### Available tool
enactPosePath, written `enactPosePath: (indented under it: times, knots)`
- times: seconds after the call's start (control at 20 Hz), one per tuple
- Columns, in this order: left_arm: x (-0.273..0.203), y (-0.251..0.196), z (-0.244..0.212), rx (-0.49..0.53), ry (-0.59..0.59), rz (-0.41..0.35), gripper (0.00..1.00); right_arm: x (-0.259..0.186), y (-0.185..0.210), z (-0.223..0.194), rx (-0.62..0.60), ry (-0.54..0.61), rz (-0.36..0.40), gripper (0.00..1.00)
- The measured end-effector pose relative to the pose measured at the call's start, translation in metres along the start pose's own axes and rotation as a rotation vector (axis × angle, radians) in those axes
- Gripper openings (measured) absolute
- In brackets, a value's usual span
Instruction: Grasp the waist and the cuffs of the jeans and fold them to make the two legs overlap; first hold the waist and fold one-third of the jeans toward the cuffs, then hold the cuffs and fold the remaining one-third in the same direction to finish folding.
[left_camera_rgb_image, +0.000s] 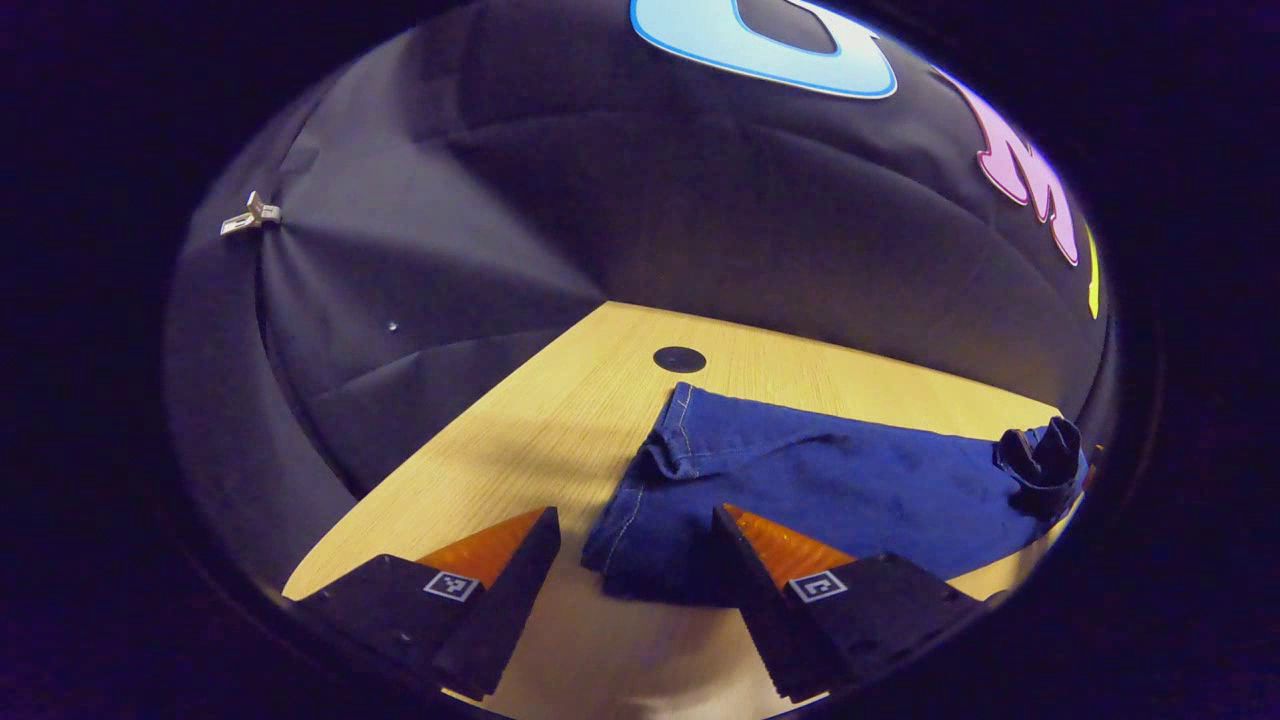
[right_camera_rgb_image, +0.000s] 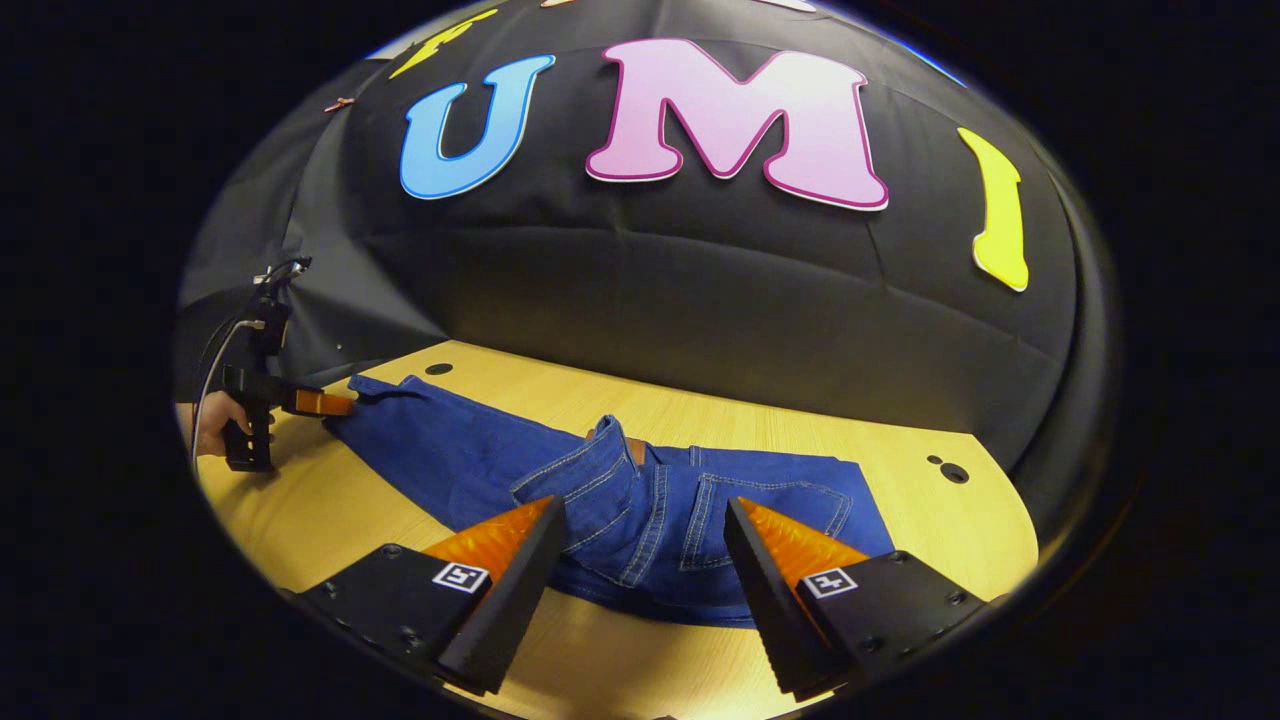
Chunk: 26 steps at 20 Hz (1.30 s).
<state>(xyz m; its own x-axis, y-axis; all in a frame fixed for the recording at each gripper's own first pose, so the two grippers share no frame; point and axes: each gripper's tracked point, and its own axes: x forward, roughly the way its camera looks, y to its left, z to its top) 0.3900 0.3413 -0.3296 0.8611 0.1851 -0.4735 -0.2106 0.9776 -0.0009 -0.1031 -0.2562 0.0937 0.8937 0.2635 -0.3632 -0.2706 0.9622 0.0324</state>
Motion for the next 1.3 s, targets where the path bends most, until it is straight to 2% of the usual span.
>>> enactPosePath:
  times: [0.05, 0.15, 0.25, 0.3, 0.35, 0.45, 0.5, 0.55, 0.6, 0.65, 0.7, 0.85, 1.0, 1.2, 1.3]
  knots:
    - [0.002, 0.002, -0.008, 0.009, 0.043, 0.007, 0.96, 0.000, -0.001, -0.001, 0.006, 0.004, 0.000, 0.97]
    - [0.006, -0.003, -0.008, 0.042, 0.054, 0.008, 0.99, 0.000, -0.007, -0.007, 0.019, 0.018, -0.002, 0.97]
    - [0.010, -0.004, -0.010, 0.061, 0.082, 0.001, 0.96, -0.002, -0.011, -0.013, 0.034, 0.032, -0.002, 0.97]
    - [0.008, -0.005, -0.013, 0.073, 0.119, -0.014, 1.00, -0.003, -0.012, -0.016, 0.042, 0.040, -0.002, 0.97]
    - [0.010, -0.009, -0.016, 0.081, 0.141, -0.037, 0.96, -0.003, -0.014, -0.019, 0.049, 0.050, -0.002, 0.97]
    - [0.009, -0.014, -0.018, 0.124, 0.187, -0.077, 0.96, -0.006, -0.017, -0.026, 0.064, 0.069, -0.004, 0.94]
    - [0.014, -0.018, -0.020, 0.125, 0.192, -0.100, 0.95, -0.006, -0.018, -0.028, 0.075, 0.074, -0.006, 0.98]
    - [0.011, -0.023, -0.017, 0.104, 0.187, -0.110, 0.87, -0.006, -0.019, -0.030, 0.085, 0.077, -0.006, 0.98]
    - [0.010, -0.029, -0.018, 0.088, 0.183, -0.111, 0.57, -0.008, -0.021, -0.034, 0.090, 0.085, -0.006, 0.97]
    - [0.009, -0.032, -0.019, 0.065, 0.176, -0.106, 0.54, -0.009, -0.024, -0.036, 0.090, 0.089, -0.008, 0.97]
    - [0.008, -0.035, -0.020, 0.047, 0.182, -0.097, 0.43, -0.009, -0.027, -0.036, 0.088, 0.092, -0.010, 0.97]
    - [0.008, -0.039, -0.019, 0.041, 0.201, -0.094, 0.27, -0.010, -0.035, -0.036, 0.089, 0.089, -0.022, 0.97]
    - [0.006, -0.040, -0.014, -0.036, 0.173, -0.068, 0.07, -0.013, -0.040, -0.035, 0.103, 0.083, -0.029, 0.97]
    - [0.002, -0.042, -0.011, -0.073, 0.169, -0.037, 0.07, -0.018, -0.042, -0.030, 0.095, 0.074, -0.026, 0.97]
    - [-0.006, -0.050, 0.007, -0.121, 0.107, -0.053, 0.10, -0.021, -0.048, -0.022, 0.085, 0.054, -0.033, 0.97]
